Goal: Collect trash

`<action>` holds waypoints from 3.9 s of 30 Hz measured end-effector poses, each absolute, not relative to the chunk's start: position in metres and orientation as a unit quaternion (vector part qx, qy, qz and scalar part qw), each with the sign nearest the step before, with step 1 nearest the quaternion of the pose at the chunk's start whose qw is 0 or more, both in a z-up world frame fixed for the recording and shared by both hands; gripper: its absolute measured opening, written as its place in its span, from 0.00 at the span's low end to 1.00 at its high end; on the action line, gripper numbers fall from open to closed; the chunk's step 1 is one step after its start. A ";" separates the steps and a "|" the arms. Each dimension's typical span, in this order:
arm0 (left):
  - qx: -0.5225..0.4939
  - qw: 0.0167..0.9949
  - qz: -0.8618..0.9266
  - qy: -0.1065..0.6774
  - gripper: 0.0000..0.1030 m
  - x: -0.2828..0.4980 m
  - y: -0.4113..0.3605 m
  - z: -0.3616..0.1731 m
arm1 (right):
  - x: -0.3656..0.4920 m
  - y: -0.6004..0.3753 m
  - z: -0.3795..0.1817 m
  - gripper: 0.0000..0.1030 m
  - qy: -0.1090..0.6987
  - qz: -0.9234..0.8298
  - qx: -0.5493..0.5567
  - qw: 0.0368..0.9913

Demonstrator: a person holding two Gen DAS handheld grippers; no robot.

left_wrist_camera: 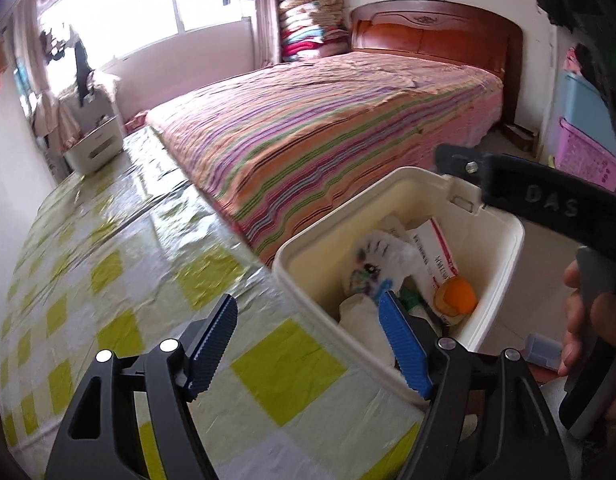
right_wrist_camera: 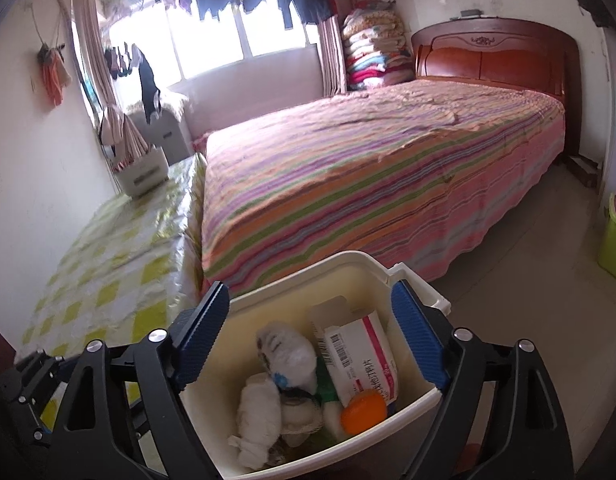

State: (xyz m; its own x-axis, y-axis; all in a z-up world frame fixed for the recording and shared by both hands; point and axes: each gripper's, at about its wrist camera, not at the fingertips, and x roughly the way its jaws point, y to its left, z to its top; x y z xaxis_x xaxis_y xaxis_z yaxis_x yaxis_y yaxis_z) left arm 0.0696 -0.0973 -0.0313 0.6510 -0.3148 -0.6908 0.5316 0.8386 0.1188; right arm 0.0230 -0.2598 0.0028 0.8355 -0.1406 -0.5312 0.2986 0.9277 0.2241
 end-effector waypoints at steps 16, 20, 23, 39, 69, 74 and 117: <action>0.099 0.941 -0.154 0.284 0.69 0.051 -0.010 -0.001 | -0.001 -0.182 -0.012 0.91 0.248 -0.092 0.112 0.958; 0.047 0.945 -0.154 0.286 0.69 0.060 0.014 0.001 | 0.006 -0.179 -0.014 0.91 0.257 -0.092 0.116 0.955; 0.035 0.944 -0.147 0.294 0.69 0.069 0.024 0.000 | 0.011 -0.170 -0.014 0.91 0.264 -0.086 0.113 0.954; 0.039 0.944 -0.137 0.297 0.69 0.076 0.034 -0.007 | 0.016 -0.172 -0.018 0.91 0.270 -0.077 0.127 0.951; 0.062 0.939 -0.139 0.307 0.69 0.077 0.028 -0.018 | 0.017 -0.177 -0.023 0.91 0.278 -0.078 0.142 0.947; 0.065 0.938 -0.141 0.311 0.69 0.077 0.026 -0.020 | 0.018 -0.179 -0.024 0.91 0.280 -0.077 0.146 0.946; 0.069 0.935 -0.142 0.318 0.69 0.080 0.025 -0.025 | 0.018 -0.181 -0.026 0.91 0.285 -0.068 0.160 0.943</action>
